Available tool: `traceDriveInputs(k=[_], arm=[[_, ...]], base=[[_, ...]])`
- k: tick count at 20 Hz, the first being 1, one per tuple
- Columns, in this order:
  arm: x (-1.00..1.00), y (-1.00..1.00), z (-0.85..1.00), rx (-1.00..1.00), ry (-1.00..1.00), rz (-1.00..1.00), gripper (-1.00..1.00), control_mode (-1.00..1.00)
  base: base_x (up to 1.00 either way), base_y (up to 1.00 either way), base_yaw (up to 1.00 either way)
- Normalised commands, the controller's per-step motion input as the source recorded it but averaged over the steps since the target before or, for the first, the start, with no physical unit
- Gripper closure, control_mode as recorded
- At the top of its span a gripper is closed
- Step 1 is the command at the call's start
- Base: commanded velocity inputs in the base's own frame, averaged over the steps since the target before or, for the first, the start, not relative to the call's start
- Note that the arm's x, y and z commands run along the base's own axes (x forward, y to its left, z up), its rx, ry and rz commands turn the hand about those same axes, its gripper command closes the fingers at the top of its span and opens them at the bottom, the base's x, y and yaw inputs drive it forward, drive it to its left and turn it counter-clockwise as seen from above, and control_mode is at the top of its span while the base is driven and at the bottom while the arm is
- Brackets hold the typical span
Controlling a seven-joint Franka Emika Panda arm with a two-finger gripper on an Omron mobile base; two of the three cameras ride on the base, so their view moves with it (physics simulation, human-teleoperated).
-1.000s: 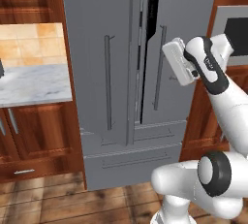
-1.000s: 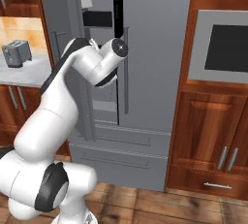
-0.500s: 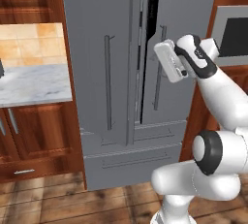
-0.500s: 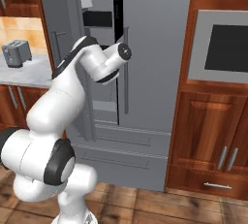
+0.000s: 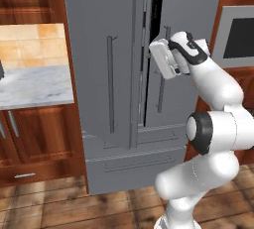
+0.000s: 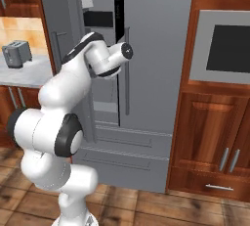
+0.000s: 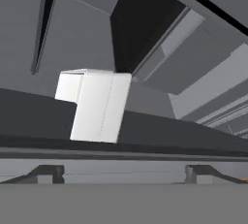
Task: Take the lemon wedge from the fridge and place it on the plate with fish on the dining counter.
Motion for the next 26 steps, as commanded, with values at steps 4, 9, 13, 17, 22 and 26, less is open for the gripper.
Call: traceDriveInputs(k=[4, 9, 13, 17, 22, 26], arm=[[0.59, 0.43, 0.0, 0.0, 0.0, 0.03, -1.0, -1.0], [0.34, 0.58, 0.0, 0.0, 0.03, 0.06, -1.0, -1.0], [0.03, 0.86, 0.0, 0.0, 0.02, 0.16, -1.0, -1.0], [-0.02, 1.0, 0.0, 0.0, 0.0, 0.2, -1.0, -1.0], [-0.45, 1.0, 0.0, -0.09, -0.04, 0.2, -1.0, -1.0], [-0.88, 1.0, 0.0, -0.18, -0.19, 0.17, -1.0, -1.0]], base=[[0.0, 0.0, 0.0], [0.0, 0.0, 0.0], [0.0, 0.0, 0.0], [0.0, 0.0, 0.0], [0.0, 0.0, 0.0], [0.0, 0.0, 0.0]])
